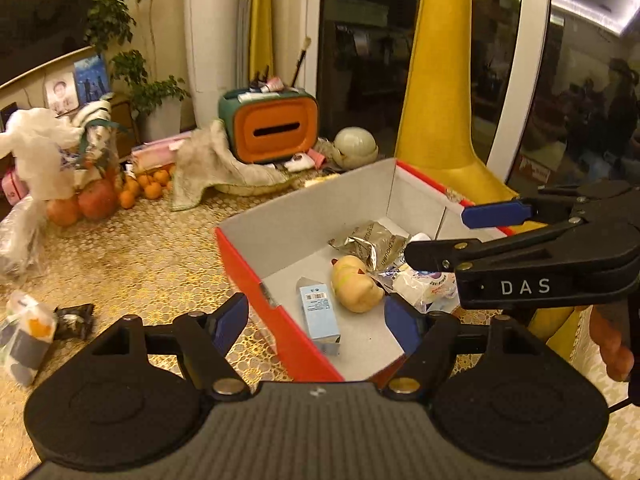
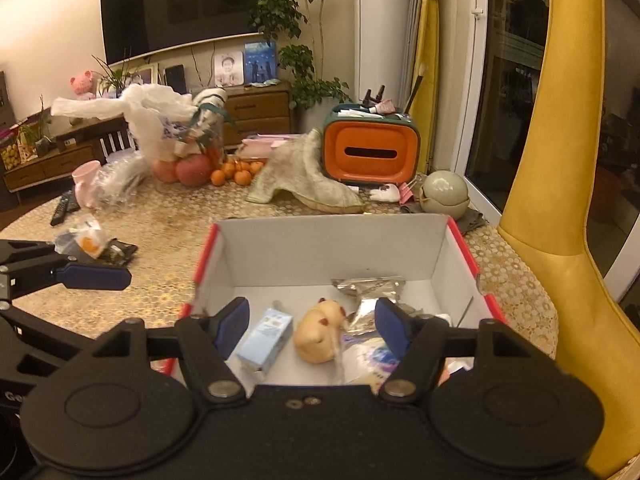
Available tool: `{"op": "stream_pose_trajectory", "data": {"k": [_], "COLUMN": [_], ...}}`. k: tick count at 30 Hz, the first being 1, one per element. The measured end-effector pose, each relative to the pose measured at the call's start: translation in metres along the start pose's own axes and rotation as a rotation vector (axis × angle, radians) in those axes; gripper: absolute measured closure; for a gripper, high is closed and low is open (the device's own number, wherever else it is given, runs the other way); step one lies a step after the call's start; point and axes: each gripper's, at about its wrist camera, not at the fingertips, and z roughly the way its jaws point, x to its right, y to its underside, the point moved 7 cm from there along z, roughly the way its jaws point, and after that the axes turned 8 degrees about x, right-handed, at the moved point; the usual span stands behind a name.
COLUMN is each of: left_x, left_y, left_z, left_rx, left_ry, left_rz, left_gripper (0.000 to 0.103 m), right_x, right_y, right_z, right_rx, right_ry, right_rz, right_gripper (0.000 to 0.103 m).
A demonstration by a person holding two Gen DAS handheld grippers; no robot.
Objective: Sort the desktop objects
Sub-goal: 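Move both tools back over the white cable and black snack bar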
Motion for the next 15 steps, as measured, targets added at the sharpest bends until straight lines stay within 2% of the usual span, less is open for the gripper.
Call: {"op": "stream_pose_trajectory", "data": {"k": [15], "left_x": [-0.035], "left_y": [0.028], "left_z": [-0.081], "left_rx": [0.097], "left_ry": [-0.060], "left_rz": [-0.029], "left_gripper": [0.029], "right_x": [-0.061], "right_y": [-0.002], "right_z": [-0.031], "right_rx": [0.081], "right_ry": [-0.077], "right_rz": [-0.003], "right_gripper": [0.031]}}
